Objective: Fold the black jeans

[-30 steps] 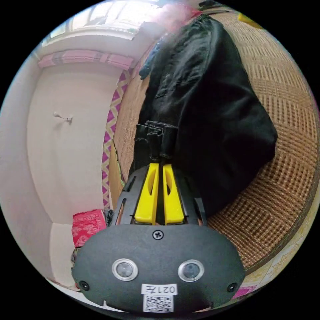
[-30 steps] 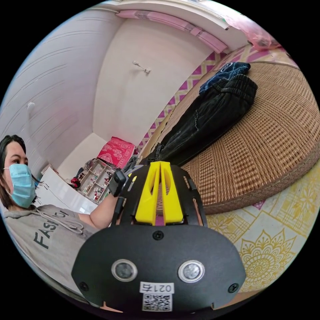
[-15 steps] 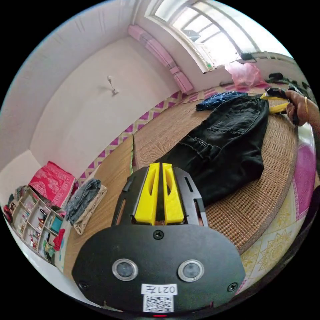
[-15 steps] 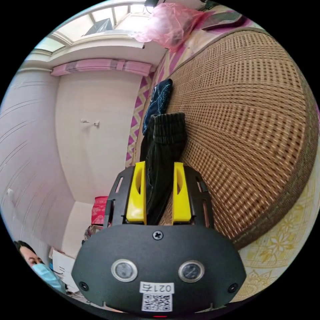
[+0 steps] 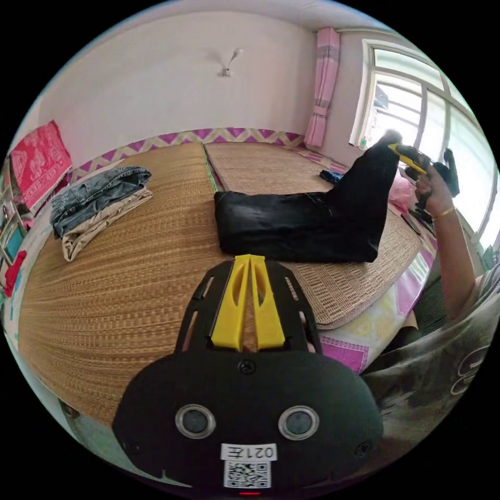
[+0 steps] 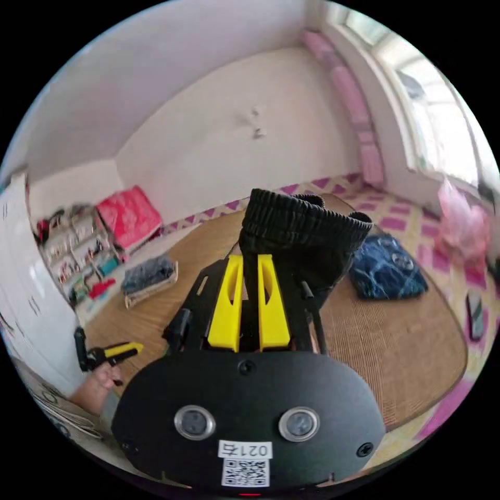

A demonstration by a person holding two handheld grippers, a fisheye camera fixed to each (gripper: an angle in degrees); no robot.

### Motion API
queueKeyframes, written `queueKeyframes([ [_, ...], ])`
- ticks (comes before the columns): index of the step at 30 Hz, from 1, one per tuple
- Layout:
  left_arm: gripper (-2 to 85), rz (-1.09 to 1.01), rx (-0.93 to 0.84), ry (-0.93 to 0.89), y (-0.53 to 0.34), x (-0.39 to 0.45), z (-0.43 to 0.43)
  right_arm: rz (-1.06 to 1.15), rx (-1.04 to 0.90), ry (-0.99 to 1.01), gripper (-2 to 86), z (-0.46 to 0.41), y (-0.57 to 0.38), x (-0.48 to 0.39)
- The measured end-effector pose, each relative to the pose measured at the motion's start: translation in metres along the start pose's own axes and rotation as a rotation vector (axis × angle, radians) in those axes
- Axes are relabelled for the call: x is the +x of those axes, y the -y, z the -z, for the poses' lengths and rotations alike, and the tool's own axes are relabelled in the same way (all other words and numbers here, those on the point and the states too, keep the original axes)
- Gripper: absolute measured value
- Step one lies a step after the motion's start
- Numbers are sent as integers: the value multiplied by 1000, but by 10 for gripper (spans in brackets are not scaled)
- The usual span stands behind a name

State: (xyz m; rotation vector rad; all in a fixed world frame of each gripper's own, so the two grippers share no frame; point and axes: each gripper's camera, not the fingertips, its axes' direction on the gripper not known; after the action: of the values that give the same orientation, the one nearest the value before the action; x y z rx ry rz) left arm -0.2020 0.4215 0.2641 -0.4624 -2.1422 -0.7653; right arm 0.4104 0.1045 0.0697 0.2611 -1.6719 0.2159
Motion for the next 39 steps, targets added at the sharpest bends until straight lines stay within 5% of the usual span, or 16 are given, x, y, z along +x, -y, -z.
queueKeyframes([
  [5,-10,76,8,10,-74,-22,-39,602,-172,-109,47,-163,-54,-347],
  [8,-10,107,8,0,-117,-27,-68,894,-360,-181,45,-275,-165,-464],
  [15,-9,129,8,-17,-192,-16,-148,1071,-355,-313,47,-341,-260,-547],
  [19,-4,125,60,-170,-194,0,-209,1154,-407,-322,59,-387,-305,-558],
  [21,0,118,89,-257,-186,7,-239,1112,-464,-229,68,-386,-304,-552],
  [26,-3,103,94,-357,-169,26,-347,596,-735,507,86,-354,-257,-424],
  [29,-8,134,-242,-271,-189,29,-473,340,-570,317,98,-334,-231,-298],
  [32,-9,231,-212,-404,-221,16,-507,137,-525,147,112,-339,-223,-164],
  [35,-10,309,-115,-433,-251,18,-513,-101,-559,271,118,-363,-241,-43],
  [39,-9,363,-3,-534,-285,22,-524,-128,-605,311,126,-388,-294,0],
])
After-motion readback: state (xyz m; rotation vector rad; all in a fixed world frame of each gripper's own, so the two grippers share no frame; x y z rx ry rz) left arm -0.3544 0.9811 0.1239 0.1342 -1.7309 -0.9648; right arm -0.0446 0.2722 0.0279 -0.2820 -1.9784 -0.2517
